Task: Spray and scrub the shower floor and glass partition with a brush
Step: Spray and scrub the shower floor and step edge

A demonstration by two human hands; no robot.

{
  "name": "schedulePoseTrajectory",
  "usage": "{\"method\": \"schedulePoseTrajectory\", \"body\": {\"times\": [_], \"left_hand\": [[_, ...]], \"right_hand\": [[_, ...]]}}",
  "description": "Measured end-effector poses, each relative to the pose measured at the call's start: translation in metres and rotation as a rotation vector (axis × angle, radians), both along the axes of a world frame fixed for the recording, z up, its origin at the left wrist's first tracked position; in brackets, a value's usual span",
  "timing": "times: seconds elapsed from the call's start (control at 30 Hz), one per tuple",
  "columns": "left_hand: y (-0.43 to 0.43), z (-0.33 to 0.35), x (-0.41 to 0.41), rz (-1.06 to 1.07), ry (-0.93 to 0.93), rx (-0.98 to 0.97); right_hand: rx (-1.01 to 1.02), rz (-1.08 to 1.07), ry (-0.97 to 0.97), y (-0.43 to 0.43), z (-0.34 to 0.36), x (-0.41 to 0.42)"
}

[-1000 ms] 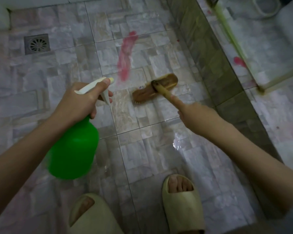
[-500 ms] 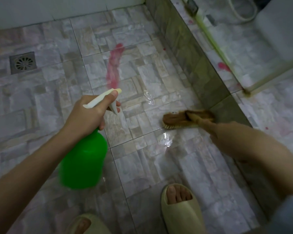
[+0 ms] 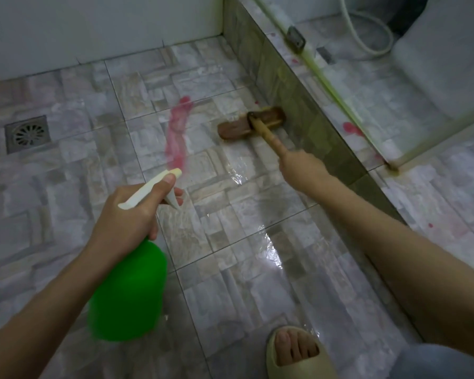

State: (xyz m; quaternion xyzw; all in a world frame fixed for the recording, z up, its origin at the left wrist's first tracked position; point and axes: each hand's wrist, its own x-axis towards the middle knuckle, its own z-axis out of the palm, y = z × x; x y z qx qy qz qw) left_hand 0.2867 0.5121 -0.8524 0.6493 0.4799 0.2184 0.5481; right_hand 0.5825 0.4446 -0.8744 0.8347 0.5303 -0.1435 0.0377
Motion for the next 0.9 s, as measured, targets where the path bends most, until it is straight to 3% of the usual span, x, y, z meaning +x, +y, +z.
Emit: {"method": "schedulePoseTrajectory", "body": {"times": [0.1, 0.27, 0.67, 0.9], "left_hand": [[0.001, -0.006, 0.001, 0.0, 0.036, 0.015], [0.026, -0.003, 0.031, 0.022, 0.062, 0.017], [0.158, -0.018, 0.222, -0.112, 0.149, 0.005], [0.163, -0.037, 0.268, -0.233, 0.3, 0.072]], "right_hand": [[-0.133, 0.014, 0.088, 0.019, 0.024, 0.007], [-0.246, -0.073, 0.079, -0.047, 0.037, -0.039], [-0.1, -0.113, -0.055, -0.02, 0.008, -0.009], [-0.2, -0.103, -0.037, -0.023, 0.008, 0.002]]}}
